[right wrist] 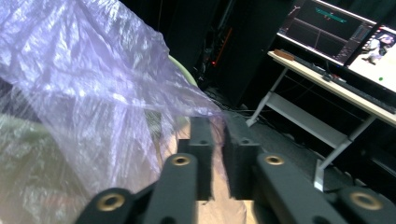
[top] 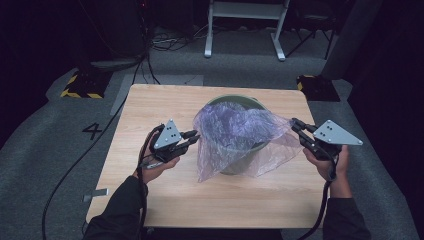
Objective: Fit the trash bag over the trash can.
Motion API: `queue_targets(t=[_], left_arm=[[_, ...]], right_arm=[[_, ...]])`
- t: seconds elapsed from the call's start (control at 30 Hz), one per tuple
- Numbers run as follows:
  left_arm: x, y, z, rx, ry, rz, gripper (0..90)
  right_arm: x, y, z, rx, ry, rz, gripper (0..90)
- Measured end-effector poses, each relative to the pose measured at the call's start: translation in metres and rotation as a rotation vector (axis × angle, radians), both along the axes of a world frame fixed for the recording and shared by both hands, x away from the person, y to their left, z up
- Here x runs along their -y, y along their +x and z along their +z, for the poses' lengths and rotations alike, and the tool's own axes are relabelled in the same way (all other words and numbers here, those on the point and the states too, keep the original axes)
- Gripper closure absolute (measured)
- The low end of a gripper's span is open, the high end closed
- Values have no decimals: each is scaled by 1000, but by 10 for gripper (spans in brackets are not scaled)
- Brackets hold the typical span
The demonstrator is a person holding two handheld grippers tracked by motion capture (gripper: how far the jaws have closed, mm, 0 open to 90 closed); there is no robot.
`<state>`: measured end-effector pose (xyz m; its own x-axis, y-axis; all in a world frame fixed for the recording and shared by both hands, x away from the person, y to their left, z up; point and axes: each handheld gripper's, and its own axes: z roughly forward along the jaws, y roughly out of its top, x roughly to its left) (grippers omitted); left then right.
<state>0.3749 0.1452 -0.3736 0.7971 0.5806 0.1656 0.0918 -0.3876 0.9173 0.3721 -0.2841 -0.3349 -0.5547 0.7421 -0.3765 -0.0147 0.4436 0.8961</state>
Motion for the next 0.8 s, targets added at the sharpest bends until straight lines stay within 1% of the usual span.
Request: queue_targets(t=[0.03,0.07,0.13,0.2,0.27,0.3,0.33,0.4,0.43,0.5,0.57,0.63,0.67,0.7,0.8], left_arm=[[-1,-1,1,0,-5,-3,711],[-2,-3,2,2,-8,-2,673],[-4,-6,4,3,-22,6,538],[-6,-10,7,-2,-46,21,396],[-9,-18,12,-6,-81,19,287],[-9,-23,14,-3,-93,14,250],[-8,-28,17,2,-105,3,236],[-6,-37,23,9,-125,-32,202],[-4,-43,27,19,-125,-62,190],[3,-53,32,32,-108,-99,174],[11,-60,34,26,-83,-134,163],[19,-65,35,31,-52,-136,155],[22,-66,34,29,-45,-140,155],[26,-67,33,23,-39,-159,153],[36,-67,29,23,-3,-146,151]], right_arm=[[-1,0,0,1,-3,-3,884],[-2,1,0,2,-5,2,891],[-3,0,2,7,-9,-5,898],[-4,-1,4,7,-13,-10,900],[-4,-2,6,9,-13,-19,900],[-4,-2,7,8,-14,-20,900],[-4,-2,8,8,-16,-22,900],[-5,-2,9,10,-17,-28,900],[-6,-2,10,8,-19,-28,900],[-8,-3,10,8,-27,-31,900],[-10,-3,11,4,-29,-30,900],[-12,-2,11,0,-30,-25,900],[-14,-2,11,-2,-31,-21,900],[-15,-1,11,-4,-32,-18,900],[-21,0,11,-4,-52,-14,900]])
